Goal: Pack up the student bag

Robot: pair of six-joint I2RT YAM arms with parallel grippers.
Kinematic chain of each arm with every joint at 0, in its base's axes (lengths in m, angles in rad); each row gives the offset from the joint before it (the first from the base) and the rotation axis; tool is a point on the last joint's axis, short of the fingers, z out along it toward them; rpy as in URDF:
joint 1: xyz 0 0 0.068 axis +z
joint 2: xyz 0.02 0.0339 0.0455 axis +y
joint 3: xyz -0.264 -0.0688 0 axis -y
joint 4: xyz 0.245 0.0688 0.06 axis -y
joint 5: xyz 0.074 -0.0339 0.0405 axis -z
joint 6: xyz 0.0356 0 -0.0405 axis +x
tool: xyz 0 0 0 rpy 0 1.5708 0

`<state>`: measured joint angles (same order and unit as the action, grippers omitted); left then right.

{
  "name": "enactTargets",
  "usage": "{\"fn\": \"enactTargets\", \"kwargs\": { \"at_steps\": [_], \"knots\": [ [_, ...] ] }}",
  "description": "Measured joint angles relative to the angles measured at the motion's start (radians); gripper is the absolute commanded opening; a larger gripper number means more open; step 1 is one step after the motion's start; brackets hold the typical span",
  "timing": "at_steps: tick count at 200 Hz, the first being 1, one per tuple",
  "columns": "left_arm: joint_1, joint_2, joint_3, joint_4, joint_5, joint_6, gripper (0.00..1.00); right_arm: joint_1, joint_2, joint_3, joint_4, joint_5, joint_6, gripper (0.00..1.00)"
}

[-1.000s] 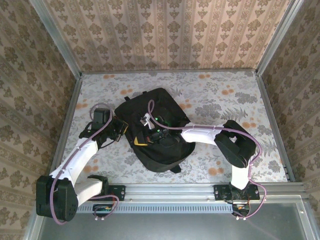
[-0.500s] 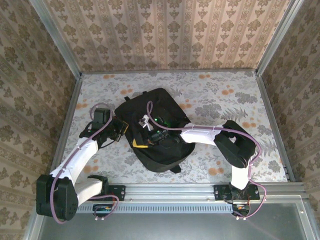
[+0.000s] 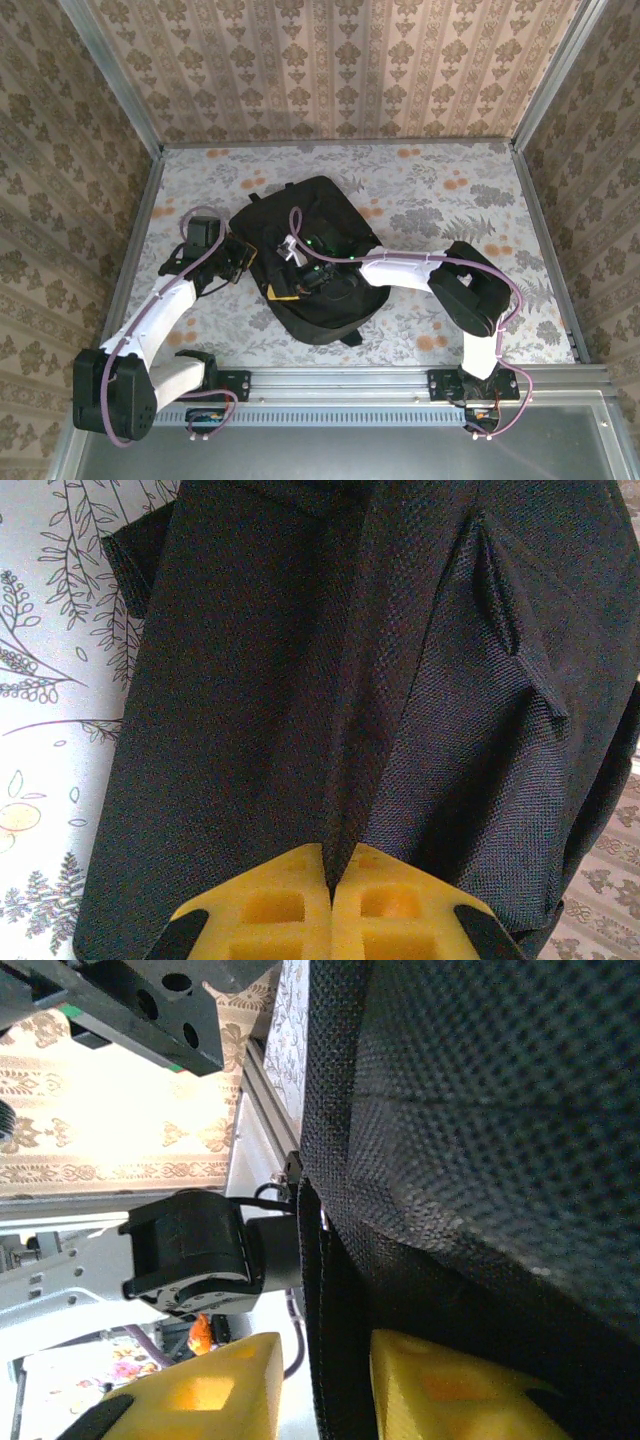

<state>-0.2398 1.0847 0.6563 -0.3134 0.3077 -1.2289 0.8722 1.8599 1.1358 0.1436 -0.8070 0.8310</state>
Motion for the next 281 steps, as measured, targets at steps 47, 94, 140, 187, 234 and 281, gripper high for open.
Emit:
{"fn": "enactTargets", "kwargs": {
  "at_steps": [47,94,140,187,234,281],
  "knots": [
    [0.0,0.0,0.0,0.0,0.0,0.003,0.0,0.003,-0.001,0.008,-0.02,0.01,-0.021,0.13],
    [0.0,0.001,0.0,0.001,0.0,0.005,0.0,0.002,-0.006,0.008,-0.021,0.013,-0.014,0.08],
    [0.0,0.003,0.0,0.003,0.0,0.015,0.0,-0.001,-0.007,0.008,-0.019,0.008,0.003,0.18],
    [0.005,0.013,0.0,0.007,0.004,0.019,0.0,-0.002,-0.008,0.016,-0.017,-0.005,0.014,0.18],
    [0.006,0.014,0.0,0.008,0.007,0.021,0.0,-0.002,-0.008,0.016,-0.016,-0.01,0.028,0.11],
    [0.011,0.016,0.001,0.008,0.008,0.025,0.0,-0.009,-0.008,0.019,-0.024,-0.009,0.023,0.0]
  ]
}}
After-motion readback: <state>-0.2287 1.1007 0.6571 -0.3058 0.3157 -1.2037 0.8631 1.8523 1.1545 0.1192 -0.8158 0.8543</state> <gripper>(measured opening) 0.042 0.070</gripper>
